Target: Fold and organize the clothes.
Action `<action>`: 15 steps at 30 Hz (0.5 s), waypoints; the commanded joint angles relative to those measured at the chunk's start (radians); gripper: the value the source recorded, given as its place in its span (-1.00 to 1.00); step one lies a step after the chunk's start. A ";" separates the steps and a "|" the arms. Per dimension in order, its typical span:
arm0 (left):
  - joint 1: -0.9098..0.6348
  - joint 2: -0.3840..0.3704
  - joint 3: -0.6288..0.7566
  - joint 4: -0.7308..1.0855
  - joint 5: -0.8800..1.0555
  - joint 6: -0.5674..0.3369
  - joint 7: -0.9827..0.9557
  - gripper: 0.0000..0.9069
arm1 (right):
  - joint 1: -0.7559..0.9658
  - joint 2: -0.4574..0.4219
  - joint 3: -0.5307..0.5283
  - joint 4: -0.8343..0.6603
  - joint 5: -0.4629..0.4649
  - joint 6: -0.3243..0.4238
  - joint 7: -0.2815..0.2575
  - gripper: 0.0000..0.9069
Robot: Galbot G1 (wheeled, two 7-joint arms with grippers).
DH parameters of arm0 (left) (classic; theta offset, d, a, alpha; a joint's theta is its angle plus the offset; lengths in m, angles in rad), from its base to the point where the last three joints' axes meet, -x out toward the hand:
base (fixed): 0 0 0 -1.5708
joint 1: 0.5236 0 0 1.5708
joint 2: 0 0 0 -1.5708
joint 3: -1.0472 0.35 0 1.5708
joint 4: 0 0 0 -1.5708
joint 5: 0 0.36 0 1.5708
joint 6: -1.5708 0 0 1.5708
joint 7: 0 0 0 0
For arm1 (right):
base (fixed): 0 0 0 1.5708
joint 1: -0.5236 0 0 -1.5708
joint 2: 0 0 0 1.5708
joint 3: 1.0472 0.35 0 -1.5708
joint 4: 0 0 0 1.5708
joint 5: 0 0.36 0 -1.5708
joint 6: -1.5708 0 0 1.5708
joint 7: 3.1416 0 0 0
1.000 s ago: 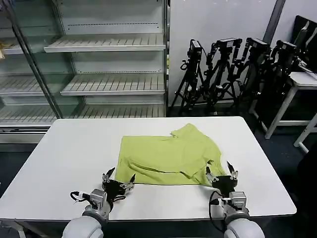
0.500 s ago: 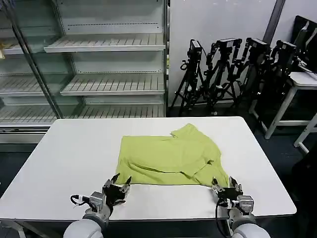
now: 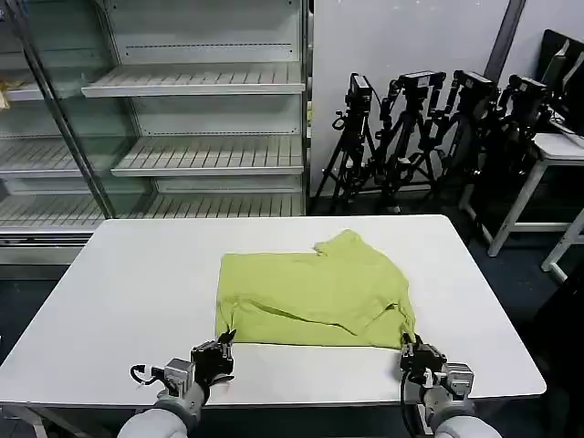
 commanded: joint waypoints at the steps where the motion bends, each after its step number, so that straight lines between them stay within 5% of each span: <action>1: 0.119 0.040 -0.021 -0.137 0.001 0.005 -0.009 -0.96 | -0.096 0.002 0.039 0.096 -0.039 -0.008 -0.045 -1.00; 3: 0.176 0.045 -0.026 -0.176 0.010 0.005 -0.011 -0.96 | -0.156 0.005 0.057 0.124 -0.111 0.023 -0.074 -1.00; 15: 0.329 0.082 -0.038 -0.267 0.050 0.005 -0.023 -0.96 | -0.340 0.010 0.104 0.213 -0.184 0.067 -0.149 -1.00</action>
